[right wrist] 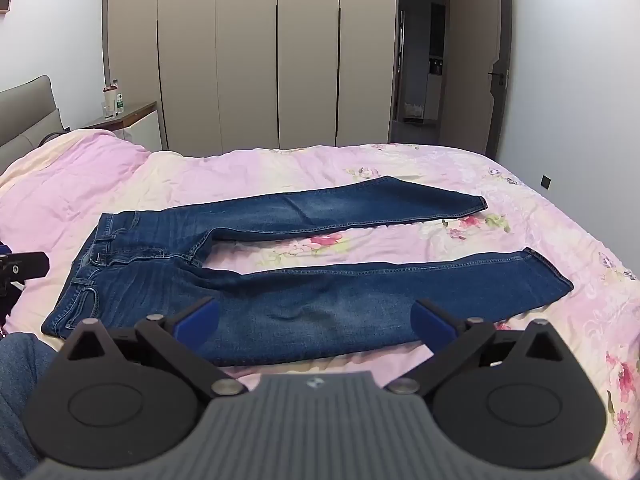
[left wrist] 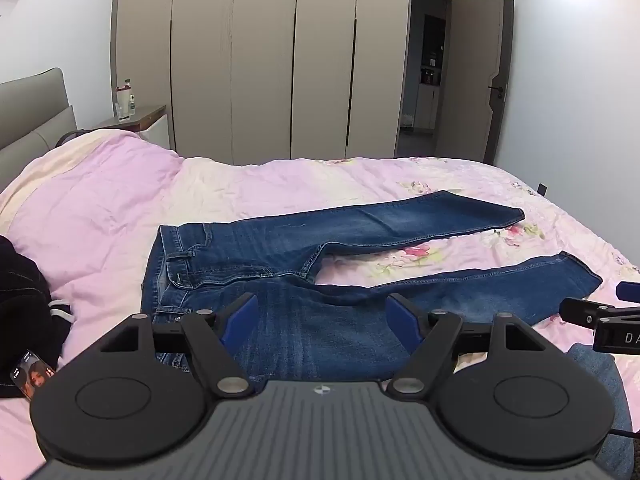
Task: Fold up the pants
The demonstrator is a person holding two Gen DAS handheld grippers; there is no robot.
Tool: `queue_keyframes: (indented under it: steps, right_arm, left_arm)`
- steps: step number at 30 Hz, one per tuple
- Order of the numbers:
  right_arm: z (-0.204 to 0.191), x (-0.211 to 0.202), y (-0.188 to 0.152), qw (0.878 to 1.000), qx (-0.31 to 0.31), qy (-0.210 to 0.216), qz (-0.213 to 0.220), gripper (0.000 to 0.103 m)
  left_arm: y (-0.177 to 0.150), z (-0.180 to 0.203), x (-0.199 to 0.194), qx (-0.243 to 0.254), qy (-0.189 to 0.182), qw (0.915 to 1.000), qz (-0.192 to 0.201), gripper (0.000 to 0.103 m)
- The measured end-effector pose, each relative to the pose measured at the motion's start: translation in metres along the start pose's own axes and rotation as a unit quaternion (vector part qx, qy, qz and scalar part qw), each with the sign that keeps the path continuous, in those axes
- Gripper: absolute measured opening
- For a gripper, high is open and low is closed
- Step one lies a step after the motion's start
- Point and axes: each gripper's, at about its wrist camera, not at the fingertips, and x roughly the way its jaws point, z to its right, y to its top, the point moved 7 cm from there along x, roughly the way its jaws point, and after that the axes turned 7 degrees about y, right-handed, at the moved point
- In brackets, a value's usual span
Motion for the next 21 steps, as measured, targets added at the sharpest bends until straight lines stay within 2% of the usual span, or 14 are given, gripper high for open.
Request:
queue_keyframes:
  steps: [5,21]
  right_arm:
    - [0.0000,0.0002,-0.0010,1.000,0.002,0.000,0.000,0.098]
    - [-0.0011,-0.0007,0.0000,1.000,0.001,0.000,0.000,0.098]
  left_arm:
    - [-0.0008,-0.0040,-0.0013,-0.010,0.002,0.9999,-0.002,0.081]
    - [-0.0036,-0.0043,-0.0037,-0.015,-0.003,0.9998,-0.008,0.080]
